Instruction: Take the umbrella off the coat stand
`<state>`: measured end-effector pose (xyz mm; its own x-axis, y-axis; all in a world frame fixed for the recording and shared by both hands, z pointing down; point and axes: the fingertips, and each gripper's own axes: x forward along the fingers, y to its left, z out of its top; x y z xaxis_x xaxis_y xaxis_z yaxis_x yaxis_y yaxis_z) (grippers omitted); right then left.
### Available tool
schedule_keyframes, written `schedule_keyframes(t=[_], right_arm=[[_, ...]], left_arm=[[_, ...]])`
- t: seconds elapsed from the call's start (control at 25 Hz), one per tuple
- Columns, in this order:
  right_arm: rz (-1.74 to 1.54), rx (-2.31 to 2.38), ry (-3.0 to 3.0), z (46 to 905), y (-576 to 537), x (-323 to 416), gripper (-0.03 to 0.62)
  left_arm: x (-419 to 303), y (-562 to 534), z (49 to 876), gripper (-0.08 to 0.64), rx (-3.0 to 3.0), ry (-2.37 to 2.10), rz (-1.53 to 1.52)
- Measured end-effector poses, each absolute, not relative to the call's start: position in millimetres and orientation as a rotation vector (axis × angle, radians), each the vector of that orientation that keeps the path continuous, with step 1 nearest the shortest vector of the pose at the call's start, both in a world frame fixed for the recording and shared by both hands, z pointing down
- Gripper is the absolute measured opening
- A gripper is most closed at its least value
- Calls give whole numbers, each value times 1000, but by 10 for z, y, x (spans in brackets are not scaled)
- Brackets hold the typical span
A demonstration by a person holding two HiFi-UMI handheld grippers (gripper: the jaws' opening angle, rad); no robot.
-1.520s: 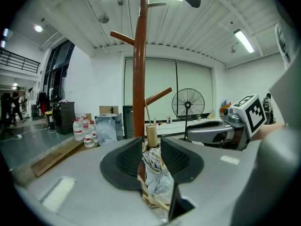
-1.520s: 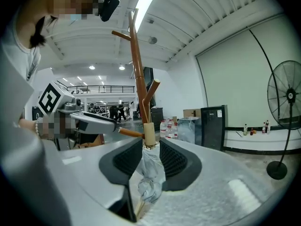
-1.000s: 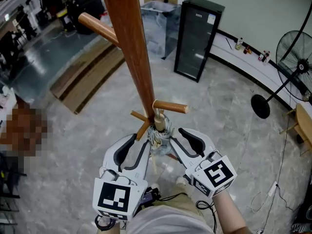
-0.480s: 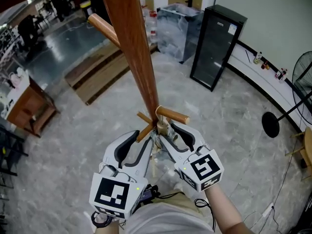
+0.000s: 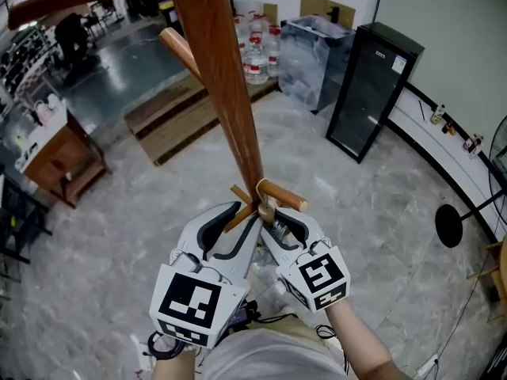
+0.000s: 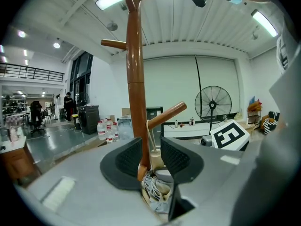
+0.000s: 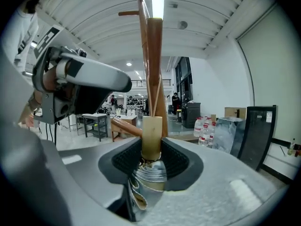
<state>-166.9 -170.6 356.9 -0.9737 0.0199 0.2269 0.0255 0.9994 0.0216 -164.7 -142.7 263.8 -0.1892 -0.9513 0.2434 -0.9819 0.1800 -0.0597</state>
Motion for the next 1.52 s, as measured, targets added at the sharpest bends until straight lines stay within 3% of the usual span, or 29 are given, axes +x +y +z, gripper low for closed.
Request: schedule_keyframes(t=[0.88, 1.04, 1.52], right_arm=[[-7, -111, -2903, 3548, -1717, -1638, 125], [-3, -101, -2899, 3540, -1705, -1637, 125], [-7, -50, -2921, 3388, -1674, -1602, 125]], left_arm=[[-1710, -1761, 2888, 82, 1765, -2214, 345], [-1710, -1774, 2887, 44, 1775, -2215, 314], [-1647, -1724, 2712, 26, 1865, -2214, 185]])
